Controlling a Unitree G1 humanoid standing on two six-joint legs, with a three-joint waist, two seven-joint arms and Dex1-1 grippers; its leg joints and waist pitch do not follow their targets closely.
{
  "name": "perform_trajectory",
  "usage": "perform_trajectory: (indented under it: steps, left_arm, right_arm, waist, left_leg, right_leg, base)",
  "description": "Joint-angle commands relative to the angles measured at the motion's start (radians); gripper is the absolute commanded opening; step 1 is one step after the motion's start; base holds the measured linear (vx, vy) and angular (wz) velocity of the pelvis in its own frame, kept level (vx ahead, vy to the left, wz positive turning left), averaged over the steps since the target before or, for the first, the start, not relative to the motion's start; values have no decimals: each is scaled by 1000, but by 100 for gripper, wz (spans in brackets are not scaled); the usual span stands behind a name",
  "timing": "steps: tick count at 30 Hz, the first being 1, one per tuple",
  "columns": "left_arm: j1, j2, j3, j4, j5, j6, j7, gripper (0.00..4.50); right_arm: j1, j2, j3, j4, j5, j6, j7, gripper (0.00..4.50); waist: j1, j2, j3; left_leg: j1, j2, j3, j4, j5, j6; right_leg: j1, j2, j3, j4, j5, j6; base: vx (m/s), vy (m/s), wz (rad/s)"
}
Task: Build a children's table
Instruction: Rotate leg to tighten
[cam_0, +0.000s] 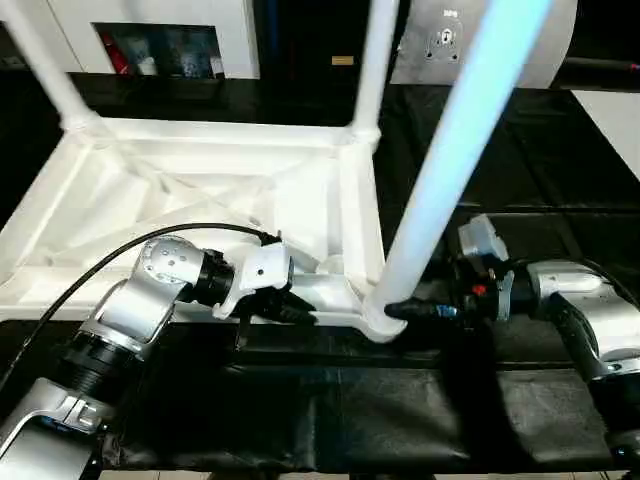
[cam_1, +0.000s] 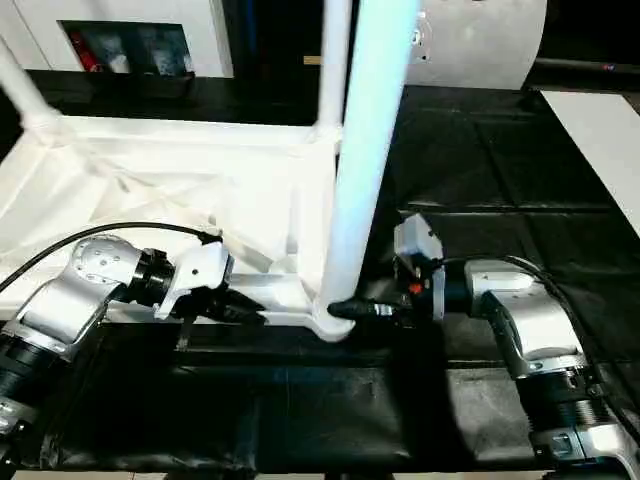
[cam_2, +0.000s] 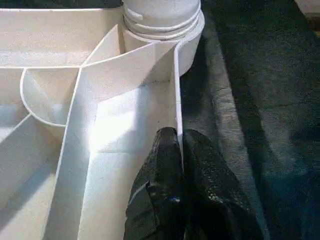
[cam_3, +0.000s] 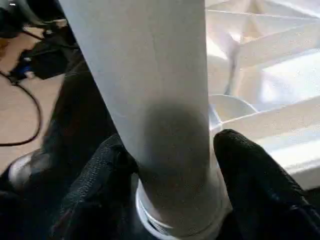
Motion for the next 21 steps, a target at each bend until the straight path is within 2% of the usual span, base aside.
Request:
perform_trajectory:
  steps: [1, 4, 7, 9, 15, 16, 17, 19, 20, 21]
  left_arm:
    - [6, -6, -50, -18, 3, -22, -44, 0]
    - [2, -5, -49, -7, 3, -32, -45, 0]
    - [0, -4, -49, 4, 4, -43, -50, 0]
    - [0, -4, -48, 6, 5, -44, -50, 0]
    - [7, -21, -26, 0, -10, -11, -16, 0]
    - [7, -43, -11, -8, -4, 16, 43, 0]
    - [7, -43, -11, -8, -4, 16, 43, 0]
    - [6, -74, 5, -23, 3, 73, 115, 0]
    - [1, -112, 23, -35, 0, 123, 182, 0]
    - [-1, -125, 29, -39, -1, 141, 202, 0]
  right_arm:
    - [-15, -11, 11, 19, 2, 2, 14, 235]
    - [-18, -12, 19, 32, 2, -2, 29, 212]
    - [-22, -11, 21, 33, 9, 8, 40, 203]
    - [-21, -11, 22, 28, 14, 17, 42, 201]
    - [9, 14, 10, -27, 51, 79, -10, 199]
    - [25, 50, 1, -62, 39, 112, -110, 199]
    - [25, 50, 1, -62, 39, 112, -110, 199]
    - [30, 106, -10, -81, 4, 129, -246, 199]
    - [30, 157, -18, -91, -26, 144, -353, 199]
    - [30, 174, -21, -94, -34, 149, -386, 199]
  waist:
    - [-3, -12, -78]
    - [-4, -14, -80]
    - [-3, -11, -81]
    - [-3, -13, -83]
    - [-1, -12, -80]
    - [-1, -12, -78]
    - [-2, -13, -78]
    - [-8, -15, -75]
    - [-11, -13, -71]
    - [-17, -8, -67]
  left_leg:
    - [17, 70, -17, -64, -99, 129]
    - [16, 69, -18, -64, -88, 123]
    - [15, 69, -18, -62, -72, 130]
    - [15, 69, -17, -61, -62, 136]
    - [17, 70, -18, -63, -70, 132]
    - [16, 69, -17, -63, -78, 128]
    - [15, 68, -18, -64, -76, 122]
    - [15, 65, -19, -66, -104, 101]
    - [18, 63, -20, -68, -125, 84]
    - [15, 62, -21, -70, -141, 60]
  right_leg:
    - [66, -92, 59, -72, -256, -238]
    - [67, -90, 59, -70, -246, -232]
    - [68, -90, 58, -67, -218, -238]
    - [69, -89, 58, -64, -195, -244]
    - [67, -88, 58, -67, -216, -240]
    - [66, -88, 59, -70, -227, -236]
    - [66, -88, 58, -69, -231, -233]
    - [66, -89, 57, -76, -292, -219]
    - [61, -89, 56, -83, -345, -203]
    - [61, -88, 56, -86, -383, -188]
  base:
    - [0, 0, 0]
    - [0, 0, 0]
    - [0, 0, 0]
    - [0, 0, 0]
    - [0, 0, 0]
    - [0, 0, 0]
    - [0, 0, 0]
    - [0, 0, 0]
    - [0, 0, 0]
    - [0, 0, 0]
